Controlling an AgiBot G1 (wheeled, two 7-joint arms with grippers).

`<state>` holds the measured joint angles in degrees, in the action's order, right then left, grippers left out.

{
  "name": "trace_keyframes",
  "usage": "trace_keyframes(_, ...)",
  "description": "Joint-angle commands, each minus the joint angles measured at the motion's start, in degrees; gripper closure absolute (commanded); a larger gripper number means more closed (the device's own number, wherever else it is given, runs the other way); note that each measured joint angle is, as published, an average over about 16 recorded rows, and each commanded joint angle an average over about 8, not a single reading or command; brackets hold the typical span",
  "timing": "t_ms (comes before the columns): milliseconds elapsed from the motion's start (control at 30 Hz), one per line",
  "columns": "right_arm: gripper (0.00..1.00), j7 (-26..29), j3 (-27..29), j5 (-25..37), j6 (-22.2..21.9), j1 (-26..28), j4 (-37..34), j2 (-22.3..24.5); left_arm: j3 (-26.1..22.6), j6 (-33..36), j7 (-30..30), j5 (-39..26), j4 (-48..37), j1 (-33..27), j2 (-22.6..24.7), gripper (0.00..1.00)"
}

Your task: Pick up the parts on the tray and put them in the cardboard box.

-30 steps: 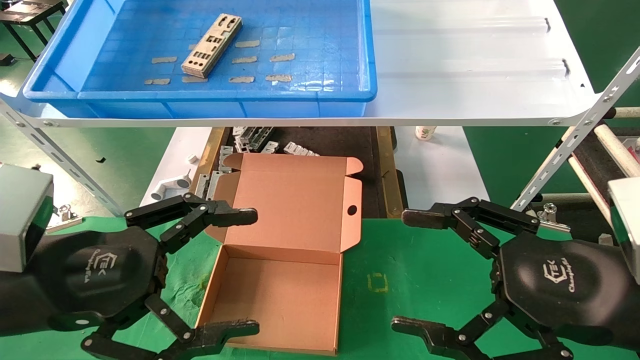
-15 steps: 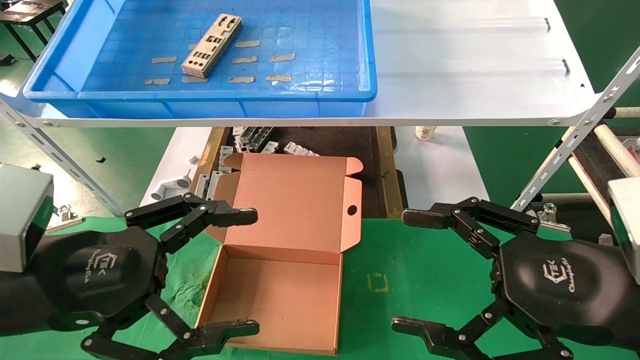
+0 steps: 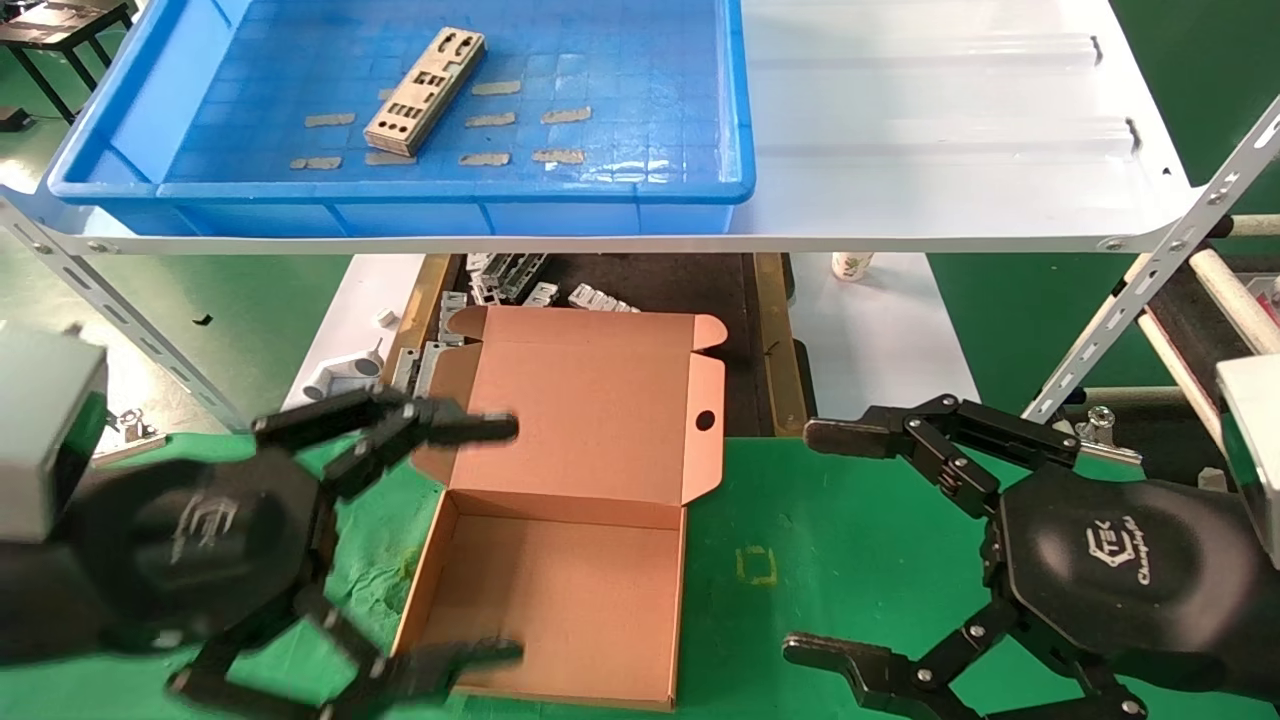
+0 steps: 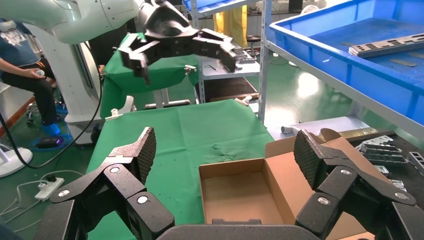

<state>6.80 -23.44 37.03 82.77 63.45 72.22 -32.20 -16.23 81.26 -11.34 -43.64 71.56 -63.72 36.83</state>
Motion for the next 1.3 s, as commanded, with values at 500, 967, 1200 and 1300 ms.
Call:
trace_keyframes(500,1.0,0.0,0.0,0.0,0.0,0.0,0.0,0.0,-5.2,-21.4,-3.2,-16.7,-16.0,-17.8,11.3,0.0)
trace_keyframes(967,1.0,0.0,0.0,0.0,0.0,0.0,0.0,0.0,-12.0,-27.3,-1.7,-29.8,-45.6,-37.9,22.7,0.0)
trace_keyframes(1200,1.0,0.0,0.0,0.0,0.0,0.0,0.0,0.0,-13.2,-29.1,2.0,-32.0,-55.8,-43.0,26.4,0.0)
trace_keyframes(1300,1.0,0.0,0.0,0.0,0.0,0.0,0.0,0.0,-13.3,-30.6,3.6,-32.5,-59.0,-44.2,27.5,0.0)
